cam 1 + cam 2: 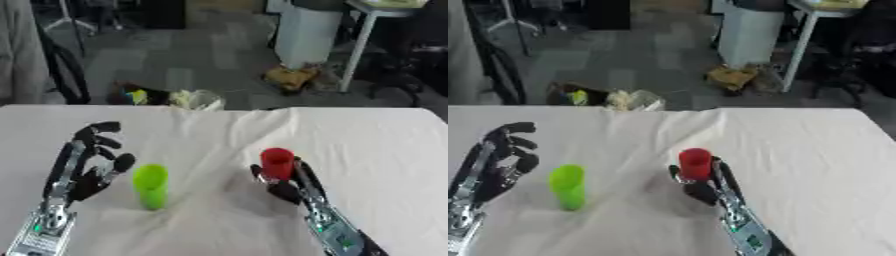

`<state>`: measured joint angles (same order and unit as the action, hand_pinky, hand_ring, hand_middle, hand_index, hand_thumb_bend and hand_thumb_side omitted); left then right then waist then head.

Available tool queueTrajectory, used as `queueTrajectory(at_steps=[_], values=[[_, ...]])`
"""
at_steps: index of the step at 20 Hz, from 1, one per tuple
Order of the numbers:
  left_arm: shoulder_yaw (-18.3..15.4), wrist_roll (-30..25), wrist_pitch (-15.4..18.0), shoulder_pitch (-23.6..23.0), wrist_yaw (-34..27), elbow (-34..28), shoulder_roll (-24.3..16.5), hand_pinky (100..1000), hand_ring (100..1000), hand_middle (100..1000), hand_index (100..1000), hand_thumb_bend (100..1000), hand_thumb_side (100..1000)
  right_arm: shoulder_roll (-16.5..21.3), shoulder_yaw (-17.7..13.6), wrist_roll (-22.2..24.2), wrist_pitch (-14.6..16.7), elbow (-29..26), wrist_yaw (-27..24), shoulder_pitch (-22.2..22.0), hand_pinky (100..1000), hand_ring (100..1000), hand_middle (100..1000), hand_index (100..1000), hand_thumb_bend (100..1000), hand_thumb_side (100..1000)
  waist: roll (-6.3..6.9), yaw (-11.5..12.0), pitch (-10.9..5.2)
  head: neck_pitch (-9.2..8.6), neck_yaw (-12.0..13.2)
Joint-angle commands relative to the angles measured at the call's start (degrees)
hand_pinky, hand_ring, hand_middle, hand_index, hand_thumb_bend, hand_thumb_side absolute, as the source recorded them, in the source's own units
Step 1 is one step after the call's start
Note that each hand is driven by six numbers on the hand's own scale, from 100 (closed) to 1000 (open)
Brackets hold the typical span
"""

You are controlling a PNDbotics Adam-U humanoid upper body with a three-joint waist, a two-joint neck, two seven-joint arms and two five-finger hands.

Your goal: Pour the contents of one cup into another cup.

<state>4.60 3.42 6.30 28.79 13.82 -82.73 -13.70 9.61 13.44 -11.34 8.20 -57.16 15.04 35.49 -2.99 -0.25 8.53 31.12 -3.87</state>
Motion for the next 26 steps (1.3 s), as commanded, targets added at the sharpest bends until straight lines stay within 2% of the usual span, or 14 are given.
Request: queueTrajectory(at_steps=[1, 5, 8, 10, 12, 13, 14, 15, 18, 20, 21, 22, 23, 26], values=[[-0.86, -0.21, -0.35, 0.45, -3.25, -1.94, -1.87, 520, 609, 713, 798, 989, 789, 2.93, 0.5, 1.21, 0.41, -1.98, 3.52, 0.37, 890, 847, 750, 813, 698, 602, 0.11, -0.21, -1.1, 0.08, 0.22], [-1.18, -0.34, -0.31, -0.17, -4.93, -2.45, -2.37, 522, 610, 713, 798, 988, 787, 5.87, 0.2, 2.46, 0.12, -5.12, 7.52, 0.45, 936, 902, 819, 871, 723, 637, -0.18, -0.57, -1.72, 0.29, 0.51], [-1.51, -0.17, -0.29, -0.73, -5.26, -2.86, -2.57, 521, 609, 712, 797, 991, 787, 8.34, -1.36, 2.6, -0.49, -8.32, 10.35, 0.32, 937, 901, 836, 881, 731, 652, -0.37, -0.94, -2.18, 0.35, 0.86], [-1.81, -0.01, -0.22, -1.2, -5.52, -3.23, -2.77, 517, 609, 711, 796, 992, 788, 9.89, -3.05, 2.14, -0.7, -10.98, 12.22, -0.07, 906, 882, 836, 885, 729, 655, -0.51, -1.19, -2.43, 0.34, 1.02], [-2.14, 0.05, -0.18, -1.7, -6.13, -3.59, -3.0, 510, 609, 709, 796, 992, 791, 10.88, -4.98, 1.19, -0.63, -13.68, 13.59, -0.89, 833, 844, 824, 885, 697, 658, -0.61, -1.45, -2.59, 0.27, 1.27], [-2.31, -0.03, -0.12, -1.94, -6.51, -3.83, -3.13, 508, 610, 709, 796, 989, 794, 11.14, -5.95, 0.51, -0.65, -15.06, 13.47, -1.48, 814, 835, 819, 885, 680, 656, -0.62, -1.56, -2.62, 0.2, 1.38], [-2.52, -0.17, -0.07, -2.19, -6.89, -4.1, -3.28, 507, 610, 708, 797, 941, 851, 11.27, -6.82, -0.29, -0.64, -16.47, 12.93, -2.11, 793, 824, 813, 884, 655, 657, -0.61, -1.64, -2.62, 0.15, 1.47], [-2.8, -0.31, -0.12, -2.49, -7.33, -4.35, -3.45, 506, 611, 708, 797, 979, 807, 11.32, -7.59, -1.17, -0.52, -17.94, 12.17, -2.82, 771, 811, 808, 885, 641, 657, -0.56, -1.71, -2.62, 0.15, 1.54], [-3.85, -0.62, -0.38, -3.36, -8.46, -5.13, -3.93, 503, 609, 705, 798, 965, 827, 11.25, -8.92, -3.48, -0.13, -21.82, 9.58, -4.85, 730, 783, 784, 887, 593, 666, -0.37, -1.76, -2.61, 0.21, 1.64], [-4.57, -0.77, -0.54, -3.97, -9.18, -5.68, -4.22, 500, 609, 705, 798, 961, 833, 11.01, -9.16, -4.58, 0.09, -24.14, 7.7, -5.95, 717, 770, 774, 887, 569, 672, -0.24, -1.81, -2.58, 0.28, 1.59], [-4.85, -0.85, -0.58, -4.23, -9.46, -5.95, -4.33, 498, 609, 705, 798, 959, 835, 10.96, -9.21, -4.92, 0.08, -25.09, 6.73, -6.38, 700, 746, 749, 885, 551, 721, -0.16, -1.84, -2.58, 0.32, 1.6], [-5.15, -0.88, -0.64, -4.5, -9.62, -6.2, -4.43, 496, 607, 704, 798, 952, 841, 10.82, -9.26, -5.26, 0.14, -26.04, 5.82, -6.77, 693, 737, 741, 878, 539, 724, -0.07, -1.82, -2.6, 0.34, 1.6], [-5.42, -0.87, -0.72, -4.75, -9.75, -6.45, -4.46, 495, 606, 702, 797, 947, 846, 10.73, -9.26, -5.53, 0.24, -26.93, 4.89, -7.14, 691, 733, 736, 876, 522, 680, 0.02, -1.77, -2.63, 0.36, 1.61], [-5.87, -0.99, -0.84, -5.36, -10.41, -7.04, -4.53, 493, 603, 699, 797, 946, 845, 10.95, -9.15, -5.63, 0.19, -28.84, 1.87, -7.95, 685, 727, 728, 871, 497, 684, 0.29, -1.66, -2.82, 0.32, 1.59]])
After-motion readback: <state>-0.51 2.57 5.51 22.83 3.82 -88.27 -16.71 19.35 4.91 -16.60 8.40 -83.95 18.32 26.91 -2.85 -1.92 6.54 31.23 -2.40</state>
